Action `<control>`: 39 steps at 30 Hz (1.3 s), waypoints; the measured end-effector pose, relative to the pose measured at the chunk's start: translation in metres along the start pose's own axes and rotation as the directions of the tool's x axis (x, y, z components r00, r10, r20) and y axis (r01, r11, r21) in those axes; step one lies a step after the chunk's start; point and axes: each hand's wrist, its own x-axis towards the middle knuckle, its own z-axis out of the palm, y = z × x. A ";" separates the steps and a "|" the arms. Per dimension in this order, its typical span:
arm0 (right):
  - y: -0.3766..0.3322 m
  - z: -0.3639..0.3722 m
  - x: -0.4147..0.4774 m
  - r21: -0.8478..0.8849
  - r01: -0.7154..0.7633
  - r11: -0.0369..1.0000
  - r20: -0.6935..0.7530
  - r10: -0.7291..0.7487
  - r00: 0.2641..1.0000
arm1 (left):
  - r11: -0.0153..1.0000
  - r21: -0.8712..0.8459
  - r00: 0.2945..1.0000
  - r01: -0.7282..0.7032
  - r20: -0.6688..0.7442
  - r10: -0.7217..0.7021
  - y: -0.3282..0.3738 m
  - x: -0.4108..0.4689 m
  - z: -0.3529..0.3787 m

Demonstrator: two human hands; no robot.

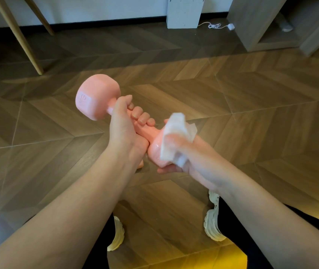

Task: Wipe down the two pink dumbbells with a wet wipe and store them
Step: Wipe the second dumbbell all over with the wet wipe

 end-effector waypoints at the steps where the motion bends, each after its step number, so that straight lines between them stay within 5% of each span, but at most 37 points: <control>1: 0.003 0.002 0.000 -0.060 0.033 0.998 -0.015 -0.034 0.999 | 1.000 0.004 1.000 -0.004 0.005 0.004 -0.001 -0.001 0.000; 6: 0.009 0.008 0.005 0.017 -0.083 0.996 -0.228 0.085 0.970 | 0.999 0.032 0.999 -0.008 0.047 0.006 -0.004 -0.003 0.000; 11: -0.002 -0.008 -0.002 0.196 -0.334 0.922 0.094 0.321 0.942 | 0.999 0.028 0.997 -0.017 0.078 0.014 0.001 -0.001 -0.004; 13: -0.001 -0.010 -0.004 0.274 -0.314 0.909 0.148 0.283 0.948 | 1.000 0.018 0.996 -0.006 0.091 0.005 0.001 -0.001 -0.006; 19: 0.006 0.001 0.002 0.165 -0.268 0.949 -0.016 0.274 0.962 | 0.995 0.090 0.985 -0.038 0.170 0.022 -0.004 -0.004 -0.004; 25: -0.003 -0.012 -0.007 0.299 -0.261 0.918 0.149 0.226 0.963 | 0.999 0.043 0.977 -0.006 0.211 -0.003 0.000 -0.002 -0.002; 30: 0.001 0.000 -0.003 0.204 -0.208 0.957 -0.040 0.221 0.974 | 0.998 0.069 0.965 -0.010 0.262 -0.009 -0.001 -0.005 0.000; 35: -0.008 -0.010 -0.009 0.341 -0.232 0.911 0.141 0.194 0.971 | 1.000 0.009 0.969 0.029 0.243 -0.031 0.002 -0.004 0.002; 39: 0.001 -0.005 -0.009 0.279 -0.160 0.947 0.069 0.146 0.987 | 0.999 0.039 0.962 0.016 0.271 -0.026 0.000 -0.004 0.001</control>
